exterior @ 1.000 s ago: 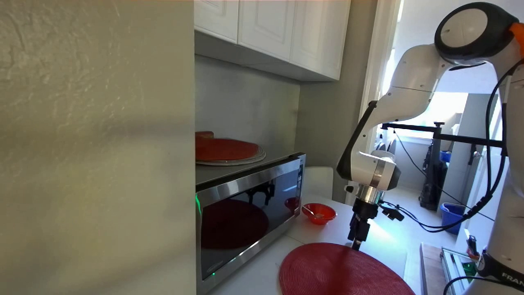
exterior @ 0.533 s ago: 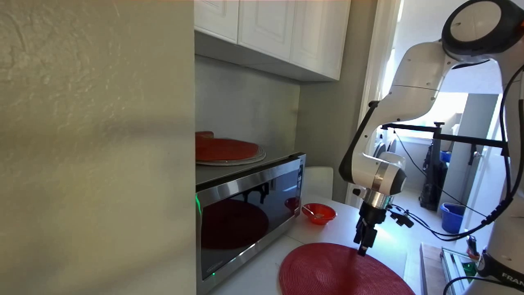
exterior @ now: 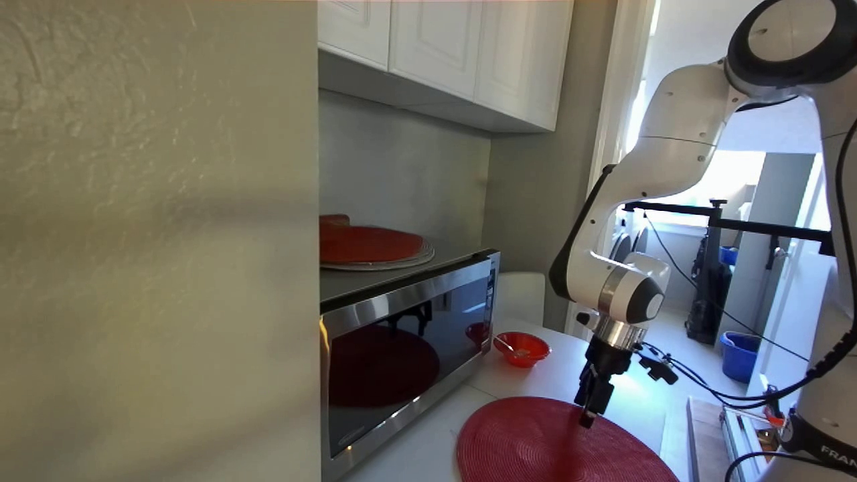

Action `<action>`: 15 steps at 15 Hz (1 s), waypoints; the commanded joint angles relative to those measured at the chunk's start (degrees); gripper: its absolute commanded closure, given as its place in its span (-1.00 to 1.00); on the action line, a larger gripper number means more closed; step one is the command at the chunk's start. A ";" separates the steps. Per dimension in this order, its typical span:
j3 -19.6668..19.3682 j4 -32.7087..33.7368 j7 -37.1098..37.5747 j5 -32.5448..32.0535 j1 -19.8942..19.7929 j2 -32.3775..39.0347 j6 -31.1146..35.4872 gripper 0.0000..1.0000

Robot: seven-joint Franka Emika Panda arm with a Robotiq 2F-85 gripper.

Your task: Put the orange object on the microwave

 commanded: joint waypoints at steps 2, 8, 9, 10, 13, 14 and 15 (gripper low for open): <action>0.53 0.20 -3.95 6.53 1.52 -0.09 1.75 -1.00; -0.10 1.45 -6.06 10.47 2.20 0.05 2.45 -1.00; -0.20 1.96 -6.40 11.39 2.18 0.06 2.54 -1.00; -0.30 2.52 -6.66 12.30 2.19 0.16 2.77 -1.00; -0.75 3.90 -7.82 14.91 2.36 0.50 3.89 -1.00; -0.93 4.31 -8.28 15.79 2.46 0.78 4.26 -1.00; -1.09 4.65 -9.16 16.82 2.58 1.00 4.70 -1.00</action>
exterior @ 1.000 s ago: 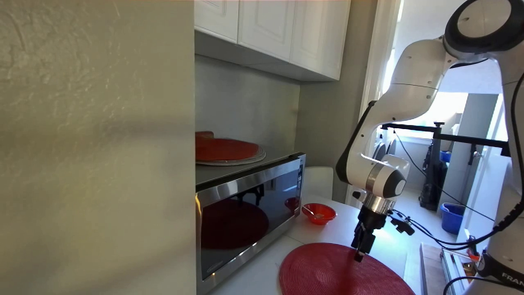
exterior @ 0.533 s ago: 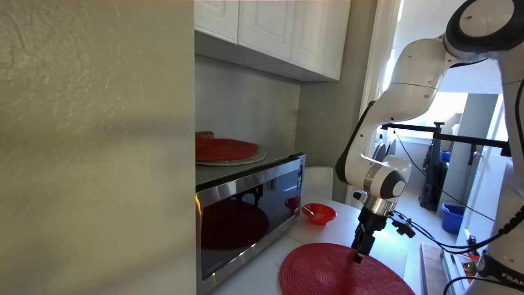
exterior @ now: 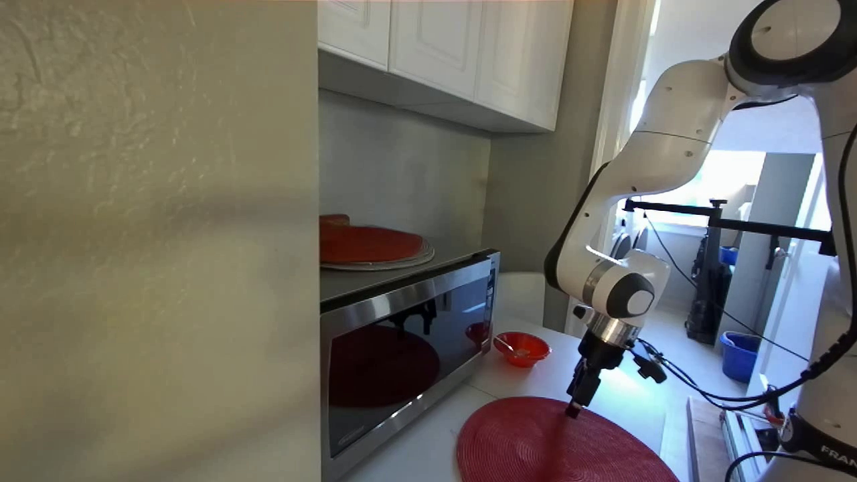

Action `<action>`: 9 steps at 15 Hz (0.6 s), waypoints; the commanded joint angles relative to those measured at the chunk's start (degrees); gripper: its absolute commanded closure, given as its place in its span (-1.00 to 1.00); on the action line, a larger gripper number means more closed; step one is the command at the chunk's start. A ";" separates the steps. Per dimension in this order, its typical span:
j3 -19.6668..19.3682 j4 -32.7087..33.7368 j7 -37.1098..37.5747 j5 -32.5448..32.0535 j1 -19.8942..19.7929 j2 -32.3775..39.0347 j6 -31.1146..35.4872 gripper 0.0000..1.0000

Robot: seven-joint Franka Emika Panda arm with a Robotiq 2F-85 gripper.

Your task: Put the orange object on the microwave

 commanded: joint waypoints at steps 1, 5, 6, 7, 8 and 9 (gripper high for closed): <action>-1.05 1.79 -4.49 5.23 1.07 1.20 2.19 -1.00; -1.55 2.45 -6.67 8.29 1.75 2.43 2.72 -1.00; -1.55 2.49 -6.78 8.57 1.82 2.72 2.77 -1.00; -1.55 2.57 -6.87 8.96 1.90 3.05 2.77 -1.00; -1.54 2.72 -6.98 9.30 1.98 3.43 2.69 -1.00; -1.50 2.97 -6.70 9.33 2.02 3.95 2.66 -1.00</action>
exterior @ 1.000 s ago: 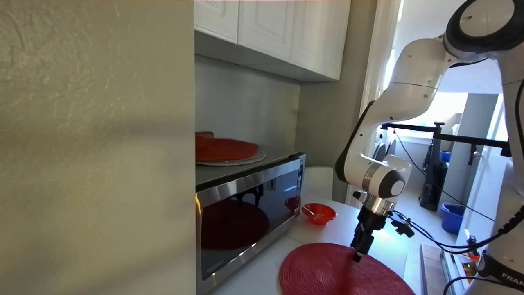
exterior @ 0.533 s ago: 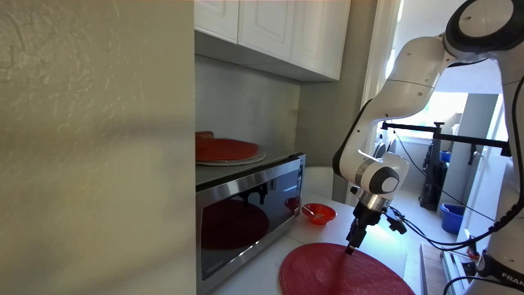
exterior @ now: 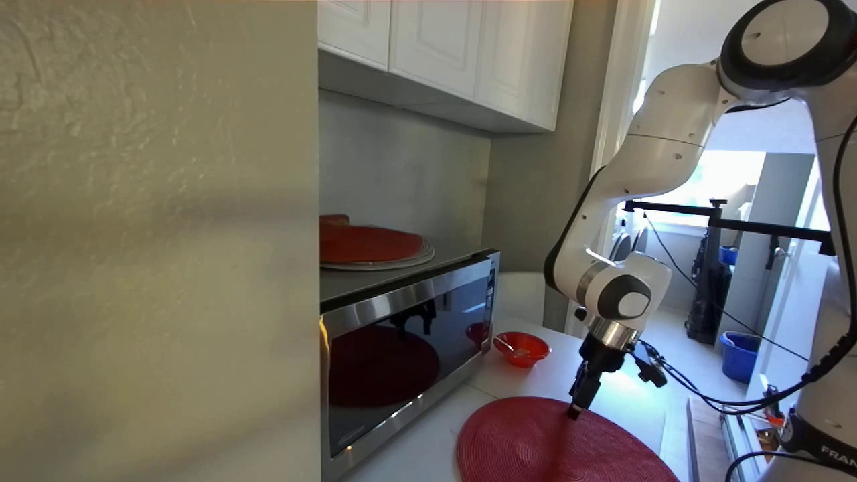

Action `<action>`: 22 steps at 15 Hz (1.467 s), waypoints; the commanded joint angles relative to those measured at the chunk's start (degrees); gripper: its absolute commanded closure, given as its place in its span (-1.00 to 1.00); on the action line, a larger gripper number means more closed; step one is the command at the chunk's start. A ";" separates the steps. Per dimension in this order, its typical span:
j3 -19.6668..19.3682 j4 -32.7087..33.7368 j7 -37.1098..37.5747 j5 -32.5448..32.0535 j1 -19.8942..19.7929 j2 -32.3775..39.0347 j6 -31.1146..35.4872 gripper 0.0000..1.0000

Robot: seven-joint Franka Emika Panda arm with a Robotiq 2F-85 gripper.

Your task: Put the orange object on the microwave

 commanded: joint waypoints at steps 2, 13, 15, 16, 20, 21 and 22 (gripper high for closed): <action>-0.67 2.18 -1.61 2.69 1.23 3.22 1.11 -1.00; -0.34 3.60 -0.23 1.65 1.05 5.54 0.85 -0.69; -0.38 3.57 -0.41 1.67 1.09 5.49 0.92 -0.72; -0.37 3.56 -0.41 1.68 1.11 5.50 0.94 -0.77; -0.26 3.50 -0.23 1.55 1.19 5.52 0.92 -0.66; -0.25 3.48 -0.21 1.53 1.21 5.52 0.89 -0.43; -0.24 3.45 -0.17 1.52 1.20 5.44 0.89 -0.28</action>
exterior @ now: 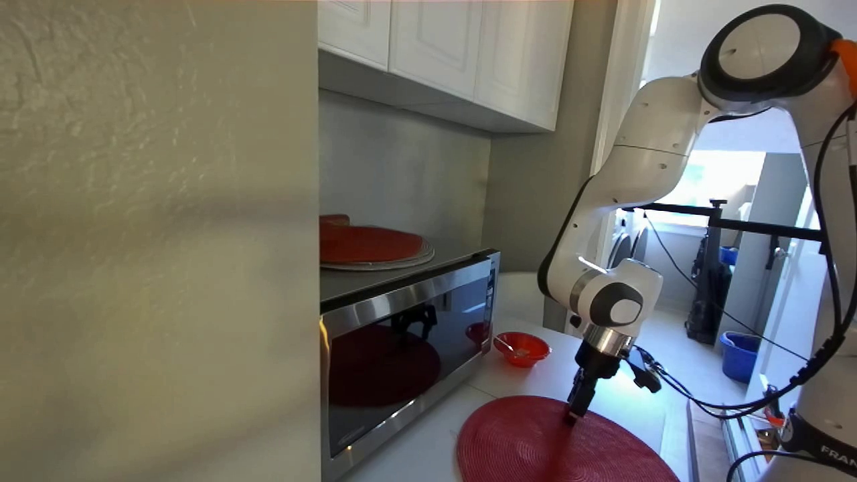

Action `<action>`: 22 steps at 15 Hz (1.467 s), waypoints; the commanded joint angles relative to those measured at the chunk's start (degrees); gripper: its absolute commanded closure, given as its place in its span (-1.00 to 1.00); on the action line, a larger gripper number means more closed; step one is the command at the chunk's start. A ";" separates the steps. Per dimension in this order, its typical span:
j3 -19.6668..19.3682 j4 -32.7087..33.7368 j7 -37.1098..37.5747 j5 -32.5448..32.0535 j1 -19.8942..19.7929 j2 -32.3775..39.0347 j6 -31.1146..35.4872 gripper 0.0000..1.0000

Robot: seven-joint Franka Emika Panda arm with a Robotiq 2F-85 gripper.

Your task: Put the orange object on the microwave

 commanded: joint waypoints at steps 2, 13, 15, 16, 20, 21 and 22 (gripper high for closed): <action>0.05 0.92 -0.12 1.14 0.72 1.54 0.60 -0.10; 1.69 -0.86 2.02 -0.32 0.56 -0.25 0.21 0.67; 2.60 -1.51 3.44 -1.10 0.19 -1.07 0.31 0.96; 3.09 -1.79 4.39 -1.63 -0.04 -1.36 0.38 1.00; 4.68 -3.02 8.84 -4.06 -0.84 -2.62 0.97 0.99; 5.26 -3.63 10.54 -5.01 -1.14 -3.16 1.28 1.00; 5.93 -4.47 12.43 -6.48 -1.56 -3.97 1.48 1.00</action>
